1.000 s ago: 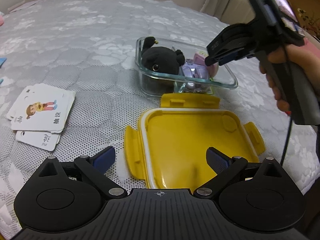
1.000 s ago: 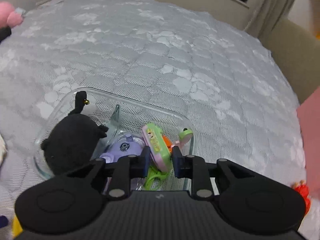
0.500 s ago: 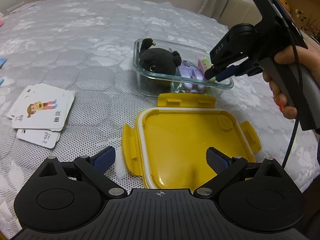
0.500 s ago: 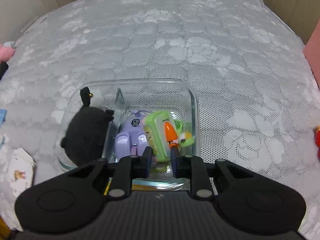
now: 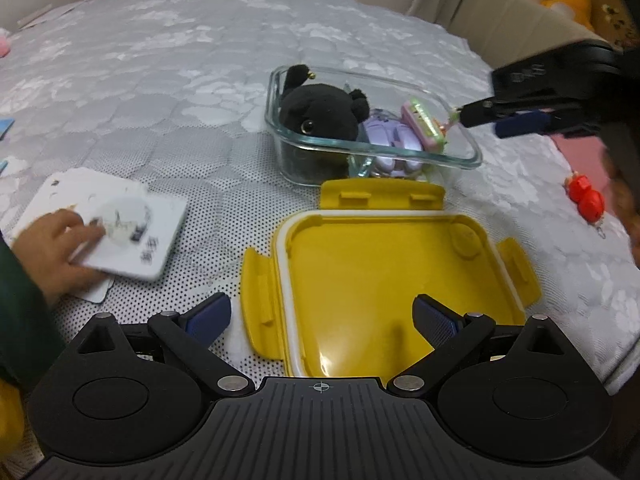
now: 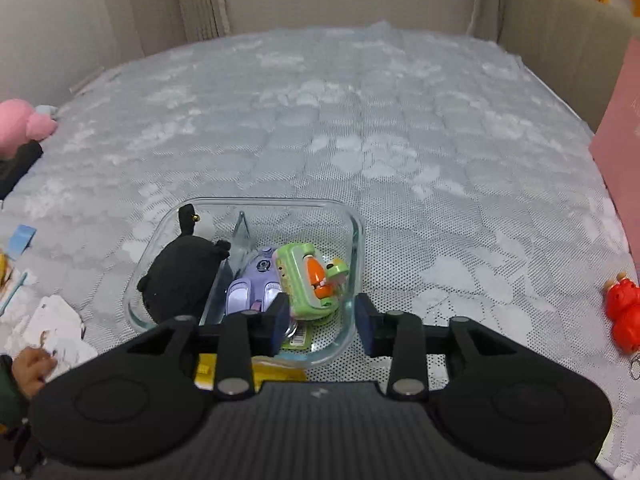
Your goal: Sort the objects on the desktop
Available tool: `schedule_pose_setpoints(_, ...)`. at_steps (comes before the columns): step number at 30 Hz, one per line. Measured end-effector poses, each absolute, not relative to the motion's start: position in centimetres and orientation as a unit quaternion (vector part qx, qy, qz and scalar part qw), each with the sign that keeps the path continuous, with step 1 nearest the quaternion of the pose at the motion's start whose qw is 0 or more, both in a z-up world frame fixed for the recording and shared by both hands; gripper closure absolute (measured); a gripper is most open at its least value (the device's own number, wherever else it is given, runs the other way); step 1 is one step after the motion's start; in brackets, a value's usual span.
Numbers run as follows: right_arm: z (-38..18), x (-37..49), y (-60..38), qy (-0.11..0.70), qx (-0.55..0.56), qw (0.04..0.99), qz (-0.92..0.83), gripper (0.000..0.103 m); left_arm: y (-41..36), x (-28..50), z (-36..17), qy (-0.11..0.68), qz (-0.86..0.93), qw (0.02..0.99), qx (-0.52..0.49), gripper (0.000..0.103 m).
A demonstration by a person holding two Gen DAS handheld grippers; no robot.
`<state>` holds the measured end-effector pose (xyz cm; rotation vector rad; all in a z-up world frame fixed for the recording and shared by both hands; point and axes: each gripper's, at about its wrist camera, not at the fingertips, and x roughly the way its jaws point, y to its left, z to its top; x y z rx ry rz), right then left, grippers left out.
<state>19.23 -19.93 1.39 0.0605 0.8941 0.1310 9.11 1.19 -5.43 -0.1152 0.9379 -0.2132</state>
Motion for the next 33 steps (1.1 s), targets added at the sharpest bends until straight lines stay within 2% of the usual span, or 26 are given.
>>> schedule_pose_setpoints(1, 1.4, 19.1, -20.2, 0.432, 0.036, 0.899, 0.071, 0.055, 1.1, 9.3, -5.5, 0.452, -0.098, 0.885, -0.054, 0.003)
schedule_pose_setpoints(6, 1.0, 19.5, -21.1, 0.433, 0.096, 0.889, 0.114, 0.055, 0.6, 10.1, -5.4, 0.457, -0.089, 0.884, -0.046, 0.003)
schedule_pose_setpoints(10, 0.8, 21.2, -19.5, 0.429, 0.108, 0.885, 0.145, 0.059, -0.4, 9.9, -5.1, 0.454, -0.095, 0.886, -0.020, 0.003)
schedule_pose_setpoints(13, 0.4, 22.5, -16.5, 0.426, 0.082, 0.884, 0.174, 0.059, -0.5, 9.9, -5.2, 0.455, -0.094, 0.886, -0.013, 0.003)
schedule_pose_setpoints(18, -0.3, 23.3, -10.4, 0.413, -0.025, 0.892, 0.179, 0.061, 0.0, 9.8, -5.4, 0.457, -0.104, 0.883, -0.019, 0.003)
schedule_pose_setpoints(21, -0.8, 23.8, -8.2, 0.417, -0.072, 0.890, 0.167, 0.054, 0.1, 9.8, -5.3, 0.454, -0.107, 0.884, -0.019, 0.003)
schedule_pose_setpoints(23, -1.1, 24.2, -7.8, 0.422, -0.075, 0.889, 0.158, 0.044, 0.2, 9.8, -5.3, 0.453, -0.109, 0.885, -0.021, 0.003)
schedule_pose_setpoints(24, -1.3, 24.4, -7.9, 0.426, -0.067, 0.888, 0.156, 0.044, 0.3, 9.8, -5.3, 0.453, -0.109, 0.884, -0.023, 0.003)
schedule_pose_setpoints(25, -1.6, 24.7, -8.2, 0.434, -0.045, 0.886, 0.158, 0.044, 0.3, 9.8, -5.3, 0.454, -0.109, 0.884, -0.025, 0.003)
schedule_pose_setpoints(27, -1.9, 25.0, -9.2, 0.438, -0.002, 0.884, 0.165, 0.055, 0.3, 9.8, -5.4, 0.455, -0.111, 0.883, -0.028, 0.003)
schedule_pose_setpoints(29, -2.1, 25.1, -10.2, 0.438, 0.041, 0.882, 0.167, 0.059, 0.3, 9.7, -5.4, 0.455, -0.111, 0.883, -0.028, 0.003)
schedule_pose_setpoints(33, -2.0, 24.4, -11.9, 0.449, 0.105, 0.874, 0.155, 0.062, 0.4, 9.6, -5.4, 0.454, -0.112, 0.883, -0.027, 0.003)
